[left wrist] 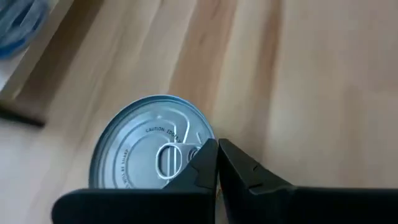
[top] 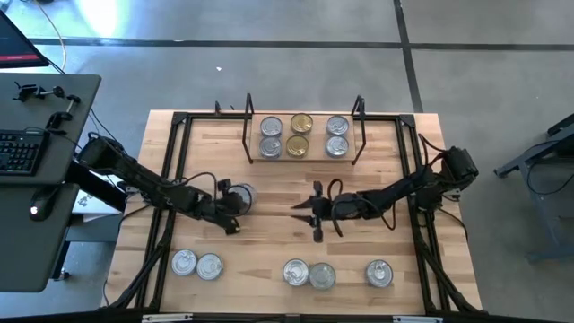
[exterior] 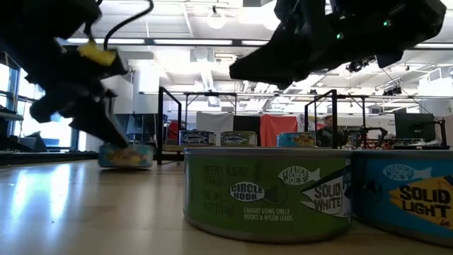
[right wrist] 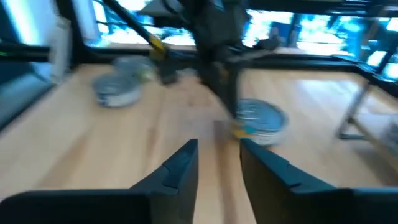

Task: Stack canned seafood by type on shelf
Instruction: Stack the top yellow-blue tuna can on top of the top yellow-blue tuna can on the shelf

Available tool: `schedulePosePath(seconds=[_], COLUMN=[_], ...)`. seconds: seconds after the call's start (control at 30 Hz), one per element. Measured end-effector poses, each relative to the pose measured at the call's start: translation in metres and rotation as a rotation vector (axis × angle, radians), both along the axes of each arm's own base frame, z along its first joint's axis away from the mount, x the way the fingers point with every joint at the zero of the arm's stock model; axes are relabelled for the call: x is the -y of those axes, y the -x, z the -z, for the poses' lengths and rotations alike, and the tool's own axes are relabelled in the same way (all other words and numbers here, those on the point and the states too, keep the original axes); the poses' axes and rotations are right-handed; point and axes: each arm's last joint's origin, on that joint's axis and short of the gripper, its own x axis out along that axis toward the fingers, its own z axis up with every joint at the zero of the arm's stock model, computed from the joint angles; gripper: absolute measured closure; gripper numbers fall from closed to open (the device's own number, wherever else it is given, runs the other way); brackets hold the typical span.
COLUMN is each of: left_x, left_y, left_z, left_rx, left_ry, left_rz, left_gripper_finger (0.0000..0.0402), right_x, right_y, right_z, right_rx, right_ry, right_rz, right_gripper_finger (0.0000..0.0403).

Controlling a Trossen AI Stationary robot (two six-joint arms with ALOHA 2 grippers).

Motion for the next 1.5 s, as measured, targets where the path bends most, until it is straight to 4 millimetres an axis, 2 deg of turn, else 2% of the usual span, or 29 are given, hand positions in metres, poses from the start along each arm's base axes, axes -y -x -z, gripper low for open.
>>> schedulePosePath(seconds=[0.13,0.27,0.47,0.63,0.83,1.0,1.13,1.5], left_x=[0.004,0.007,0.003,-0.005,-0.012,-0.013,-0.013,-0.012], left_y=[-0.008,-0.014,-0.021,-0.025,-0.028,-0.028,-0.028,-0.031], left_z=[-0.006,-0.012,-0.018,-0.020,-0.020,-0.021,-0.021,-0.026], left_rx=[0.095,0.177,0.234,0.264,0.272,0.279,0.277,0.322], left_ry=[0.077,0.124,0.193,0.204,0.225,0.231,0.224,0.205], left_rz=[0.031,0.048,0.095,0.062,0.031,0.031,0.040,0.071], left_gripper_finger=[0.0401,0.0401,0.0401,0.0401,0.0401,0.0401,0.0401,0.0401], right_x=[0.009,0.013,0.010,0.004,0.002,0.008,0.014,0.024], right_y=[0.000,-0.001,-0.017,-0.043,-0.078,-0.104,-0.111,-0.113], right_z=[0.005,0.006,-0.011,-0.017,-0.002,0.008,0.012,0.020], right_rx=[-0.049,-0.065,-0.099,-0.129,-0.246,-0.293,-0.340,-0.355], right_ry=[0.041,0.130,0.275,0.381,0.467,0.501,0.521,0.424], right_rz=[0.065,0.058,0.044,-0.030,-0.100,-0.073,-0.026,-0.047], right_gripper_finger=[0.0250,0.0199,0.0158,0.0150,0.0148,0.0148,0.0148,0.0167])
